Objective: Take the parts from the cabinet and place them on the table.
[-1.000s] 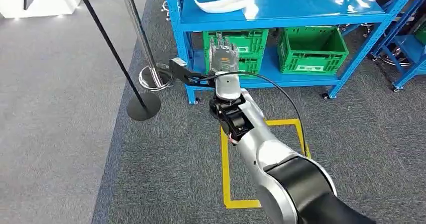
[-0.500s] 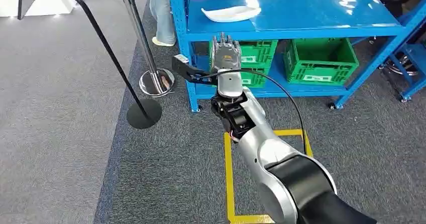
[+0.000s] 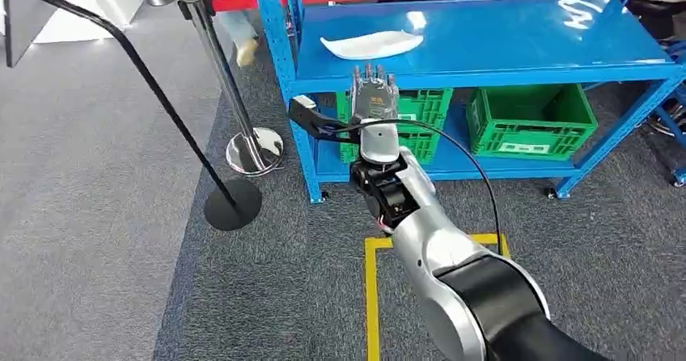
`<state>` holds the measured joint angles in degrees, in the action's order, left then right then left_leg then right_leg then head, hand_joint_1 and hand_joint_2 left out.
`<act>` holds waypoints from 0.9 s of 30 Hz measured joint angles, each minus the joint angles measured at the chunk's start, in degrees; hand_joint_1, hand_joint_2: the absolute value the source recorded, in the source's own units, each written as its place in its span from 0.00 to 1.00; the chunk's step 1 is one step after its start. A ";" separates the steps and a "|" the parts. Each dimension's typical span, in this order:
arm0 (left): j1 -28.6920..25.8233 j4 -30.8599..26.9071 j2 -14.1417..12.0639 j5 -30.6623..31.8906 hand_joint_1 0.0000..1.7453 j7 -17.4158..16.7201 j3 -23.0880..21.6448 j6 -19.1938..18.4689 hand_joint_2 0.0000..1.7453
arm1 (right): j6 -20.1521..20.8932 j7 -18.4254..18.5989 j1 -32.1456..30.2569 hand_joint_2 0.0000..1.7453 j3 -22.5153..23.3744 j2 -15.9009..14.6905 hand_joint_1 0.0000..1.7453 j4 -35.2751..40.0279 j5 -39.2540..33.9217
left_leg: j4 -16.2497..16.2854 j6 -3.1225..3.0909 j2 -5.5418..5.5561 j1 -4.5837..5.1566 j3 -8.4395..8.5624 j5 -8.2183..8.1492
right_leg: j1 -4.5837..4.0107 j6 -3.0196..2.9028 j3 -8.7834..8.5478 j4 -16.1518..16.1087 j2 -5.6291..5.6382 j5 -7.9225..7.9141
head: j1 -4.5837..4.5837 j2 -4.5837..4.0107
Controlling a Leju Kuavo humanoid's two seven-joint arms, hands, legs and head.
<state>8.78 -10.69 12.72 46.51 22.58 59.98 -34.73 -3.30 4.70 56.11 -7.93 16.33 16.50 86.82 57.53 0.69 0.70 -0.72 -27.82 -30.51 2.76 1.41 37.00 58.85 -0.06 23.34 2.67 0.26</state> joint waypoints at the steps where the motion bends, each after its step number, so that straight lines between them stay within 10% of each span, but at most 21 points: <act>1: 0.25 0.00 0.15 0.22 0.00 -0.31 0.00 1.23 0.00 | 0.00 0.00 0.03 1.00 0.02 0.02 0.00 0.04 0.00 | 4.55 0.20 -0.48 -0.02 -2.64 0.04 | -0.06 -0.07 -0.47 -0.18 0.01 0.34 | 0.07 0.00; 5: 0.36 0.00 0.28 0.24 0.00 -1.20 0.00 2.81 0.00 | 0.00 0.02 -0.04 1.00 0.02 -0.04 0.00 0.04 0.00 | 17.05 0.28 -0.80 0.10 -12.96 -5.74 | -0.86 -0.38 -1.92 -0.46 0.28 1.57 | 0.07 0.00; 7: 0.37 0.00 0.26 0.11 0.00 -1.38 0.00 2.95 0.00 | 0.00 0.04 -0.04 1.00 0.04 -0.04 0.00 0.04 -0.02 | 13.06 -1.00 -0.77 0.66 -13.16 -2.00 | -1.83 -0.73 -2.84 -0.52 0.53 2.19 | 0.04 0.00; 10: 0.58 -0.13 -0.18 0.02 0.00 -2.31 0.02 4.17 0.00 | 0.00 0.20 0.36 1.00 0.04 -0.06 0.00 0.07 0.00 | -0.78 -7.68 -0.23 4.21 -7.98 6.68 | -2.76 -1.40 -4.13 -0.87 0.63 2.89 | -0.33 0.00; 16: 0.74 -0.17 0.06 -1.05 0.00 -2.53 0.09 0.47 0.00 | -0.04 0.22 0.64 1.00 0.07 -0.22 0.00 0.28 0.00 | -4.57 -6.91 -0.38 3.60 -4.90 6.96 | -2.95 -0.72 -3.70 0.29 0.60 4.12 | -0.94 0.00; 19: 0.72 -0.15 0.28 -0.55 0.00 -3.59 0.04 0.10 0.00 | -0.02 0.22 0.66 1.00 0.07 -0.39 0.00 0.24 0.00 | -4.53 -6.38 -0.39 3.24 -4.22 5.91 | -2.41 0.55 3.41 12.77 0.58 8.79 | -0.85 0.00; 21: 0.49 -0.15 0.41 -0.55 0.00 -3.96 0.04 -0.20 0.00 | -0.02 0.22 0.12 1.00 0.07 -0.63 0.00 0.24 0.00 | -4.09 -5.69 -0.31 2.83 -3.53 5.00 | -2.09 1.34 6.60 16.65 0.52 8.26 | -0.87 0.00; 24: 0.45 -0.15 0.46 -0.57 0.00 -4.00 0.07 -0.22 0.00 | -0.02 0.22 0.39 1.00 0.07 -0.70 0.00 0.24 0.02 | -1.90 -4.19 -0.05 1.91 -2.26 2.36 | -1.21 2.46 1.45 3.69 0.40 -0.34 | -0.92 0.00; 25: 0.44 -0.15 0.39 -0.59 0.00 -4.00 0.07 -0.25 0.00 | -0.04 0.22 0.37 1.00 0.07 -0.79 0.00 0.22 0.02 | -0.97 -3.51 -0.03 1.88 -2.57 1.09 | -1.06 2.90 -0.02 1.25 0.45 0.19 | -0.83 0.00; 27: 0.62 -0.13 0.41 -0.79 0.00 -4.06 0.04 -0.31 0.00 | -0.04 0.20 0.38 1.00 0.04 -0.74 0.00 0.20 0.02 | 0.00 -3.13 0.13 1.99 -2.86 -0.27 | -1.35 1.20 -0.79 0.89 0.75 1.70 | -0.70 0.00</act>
<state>9.40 -10.82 13.14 45.72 18.51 60.02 -35.04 -3.34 4.90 56.49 -7.89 15.58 16.70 86.84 57.53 -2.44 0.83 1.27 -30.67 -30.78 1.41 2.61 36.22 59.75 0.69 25.04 1.97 0.26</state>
